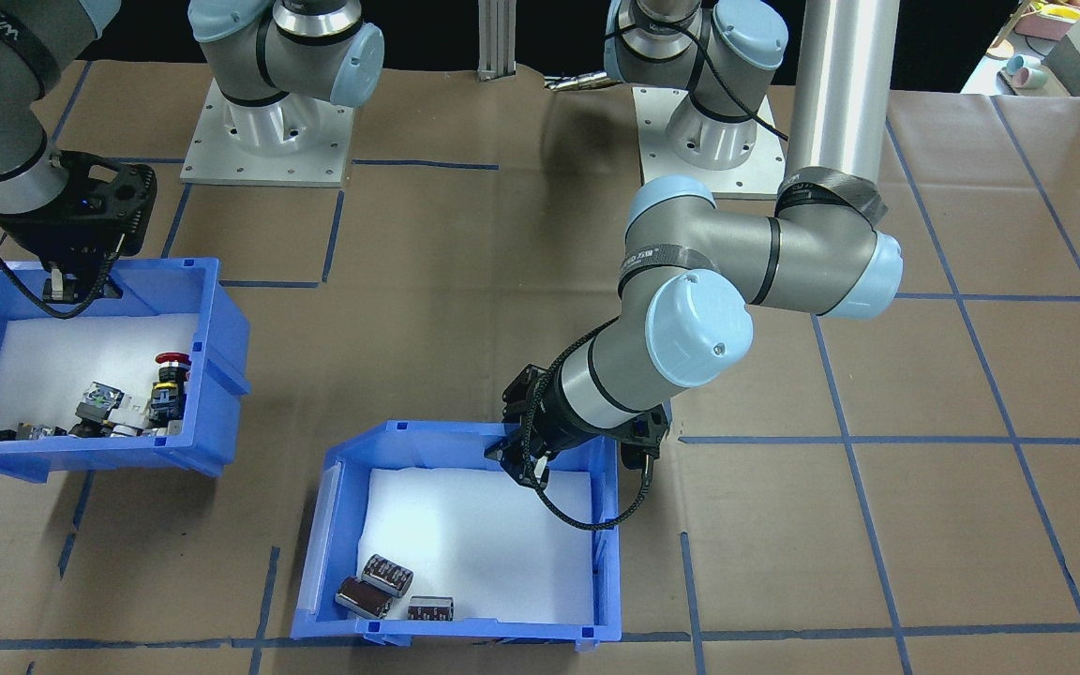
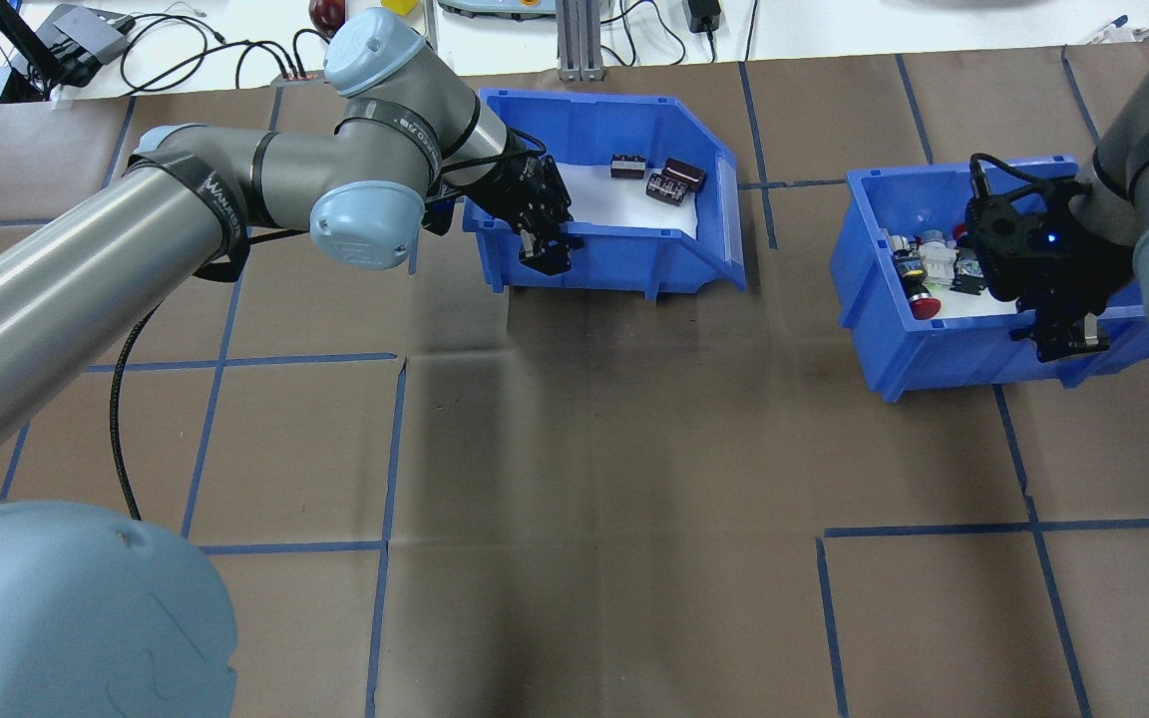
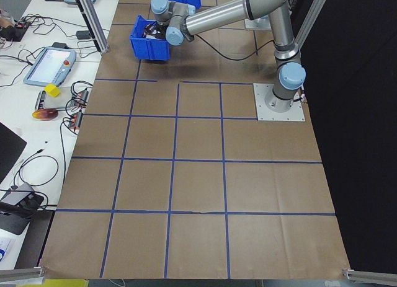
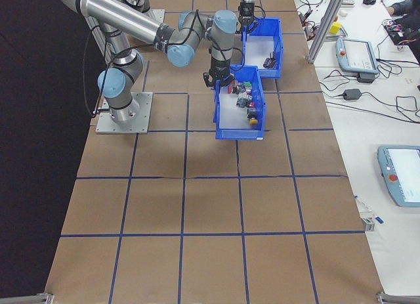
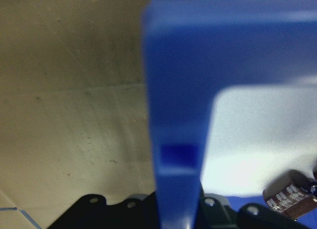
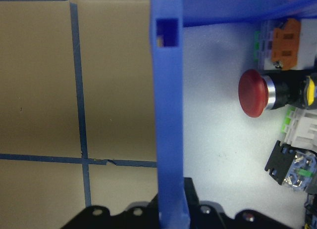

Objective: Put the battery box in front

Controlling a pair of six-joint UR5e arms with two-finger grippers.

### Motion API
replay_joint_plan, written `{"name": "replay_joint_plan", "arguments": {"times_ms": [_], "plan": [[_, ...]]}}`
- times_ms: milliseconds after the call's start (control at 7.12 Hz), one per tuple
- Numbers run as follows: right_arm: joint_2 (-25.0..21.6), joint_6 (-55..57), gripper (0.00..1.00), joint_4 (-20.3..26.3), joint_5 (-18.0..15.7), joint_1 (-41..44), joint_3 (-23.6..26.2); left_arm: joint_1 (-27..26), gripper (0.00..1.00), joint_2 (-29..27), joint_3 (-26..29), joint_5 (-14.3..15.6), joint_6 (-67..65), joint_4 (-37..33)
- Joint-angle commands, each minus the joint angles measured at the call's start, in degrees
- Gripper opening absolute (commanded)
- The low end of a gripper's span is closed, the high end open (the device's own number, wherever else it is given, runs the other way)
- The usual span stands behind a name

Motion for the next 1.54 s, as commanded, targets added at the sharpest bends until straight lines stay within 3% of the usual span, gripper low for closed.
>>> {"name": "replay_joint_plan", "arguments": {"times_ms": [0,140,281,421,702,842,982,1123,1404], "plan": [[-1.2,0.02,0.07,-0.01,0.0,0.09,1.13,0.25,0.55,0.0,0.32,0.47,-1.67,-0.16],[-1.3,0.11,0.07,0.16,0.0,0.27,1.48,0.34,0.83,0.08,-0.37,0.99,-1.93,-0.07],[-1.91,0.2,0.07,0.25,0.52,0.44,2.27,0.34,0.95,0.61,-0.03,4.83,-4.72,-0.07],[-3.83,2.46,0.08,0.34,2.53,1.14,3.75,0.34,0.96,1.05,0.76,7.22,-6.14,-0.51],[-7.52,5.29,0.08,0.25,2.72,4.03,9.71,0.42,0.94,4.2,-0.2,8.55,-5.1,-1.12],[-9.71,7.99,0.08,-0.53,2.55,6.48,13.49,0.51,0.93,6.74,-0.9,11.6,-1.61,-2.87],[-11.74,10.98,0.08,-1.23,2.55,9.12,15.44,0.77,0.94,9.81,-0.82,16.25,7.3,-9.58],[-12.19,12.31,0.08,-1.33,2.46,12.02,15.81,0.86,0.96,13.49,-0.82,21.6,16.61,-14.78],[-12.11,21.51,0.08,-1.42,2.11,21.05,15.81,2.0,0.98,20.88,-0.91,29.08,36.91,-21.49]]}}
